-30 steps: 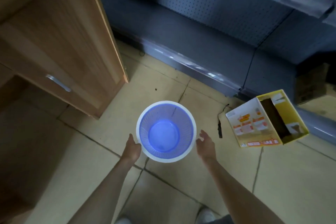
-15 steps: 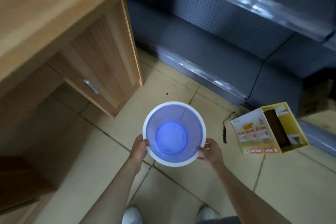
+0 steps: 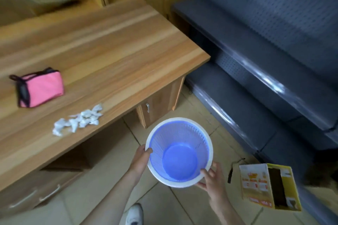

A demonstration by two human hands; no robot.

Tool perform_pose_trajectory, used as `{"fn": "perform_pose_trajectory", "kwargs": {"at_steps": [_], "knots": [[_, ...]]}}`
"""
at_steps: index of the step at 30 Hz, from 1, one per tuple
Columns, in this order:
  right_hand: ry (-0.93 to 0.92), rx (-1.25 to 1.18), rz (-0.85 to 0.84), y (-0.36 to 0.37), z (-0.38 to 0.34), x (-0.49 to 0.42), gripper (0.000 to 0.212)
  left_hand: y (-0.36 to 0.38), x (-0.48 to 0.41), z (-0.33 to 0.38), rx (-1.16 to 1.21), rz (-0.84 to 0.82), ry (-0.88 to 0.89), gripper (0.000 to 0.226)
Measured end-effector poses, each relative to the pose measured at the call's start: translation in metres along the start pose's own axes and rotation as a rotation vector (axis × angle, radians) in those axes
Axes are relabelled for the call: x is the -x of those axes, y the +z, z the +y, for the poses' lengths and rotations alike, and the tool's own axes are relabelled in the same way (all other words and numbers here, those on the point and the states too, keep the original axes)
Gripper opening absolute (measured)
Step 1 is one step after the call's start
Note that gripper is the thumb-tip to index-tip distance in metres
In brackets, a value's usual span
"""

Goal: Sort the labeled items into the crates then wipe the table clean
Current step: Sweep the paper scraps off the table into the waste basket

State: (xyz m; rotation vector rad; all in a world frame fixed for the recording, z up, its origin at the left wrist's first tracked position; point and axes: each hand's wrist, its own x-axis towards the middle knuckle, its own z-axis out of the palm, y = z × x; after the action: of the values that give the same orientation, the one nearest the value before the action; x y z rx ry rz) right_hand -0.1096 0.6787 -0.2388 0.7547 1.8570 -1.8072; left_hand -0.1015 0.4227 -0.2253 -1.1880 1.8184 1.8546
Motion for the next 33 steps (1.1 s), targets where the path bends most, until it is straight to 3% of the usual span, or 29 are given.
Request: {"fn": "perform_pose_trajectory", "kwargs": {"at_steps": [3, 7, 11, 19, 23, 27, 33], "knots": [[0.000, -0.015, -0.018, 0.021, -0.006, 0.016, 0.032, -0.025, 0.014, 0.017, -0.132, 0.103, 0.057, 0.016], [0.009, -0.034, -0.049, 0.054, -0.006, 0.032, 0.036, -0.065, 0.030, 0.037, -0.282, 0.060, 0.146, 0.036], [0.060, -0.046, -0.054, 0.081, -0.004, 0.046, 0.045, -0.108, 0.045, 0.068, -0.298, 0.094, 0.401, 0.020], [0.187, -0.122, -0.104, 0.141, -0.001, 0.068, 0.046, -0.238, 0.000, 0.145, -0.391, 0.565, 0.624, 0.020], [0.210, -0.154, -0.137, 0.167, -0.002, 0.072, 0.060, -0.288, -0.024, 0.163, -0.498, 0.659, 0.732, 0.021], [0.190, -0.137, -0.148, 0.182, 0.004, 0.073, 0.054, -0.312, -0.053, 0.164, -0.721, 0.590, 0.680, 0.033], [0.161, -0.120, -0.148, 0.191, 0.005, 0.075, 0.046, -0.322, -0.088, 0.138, -0.890, 0.488, 0.442, 0.087]]}}
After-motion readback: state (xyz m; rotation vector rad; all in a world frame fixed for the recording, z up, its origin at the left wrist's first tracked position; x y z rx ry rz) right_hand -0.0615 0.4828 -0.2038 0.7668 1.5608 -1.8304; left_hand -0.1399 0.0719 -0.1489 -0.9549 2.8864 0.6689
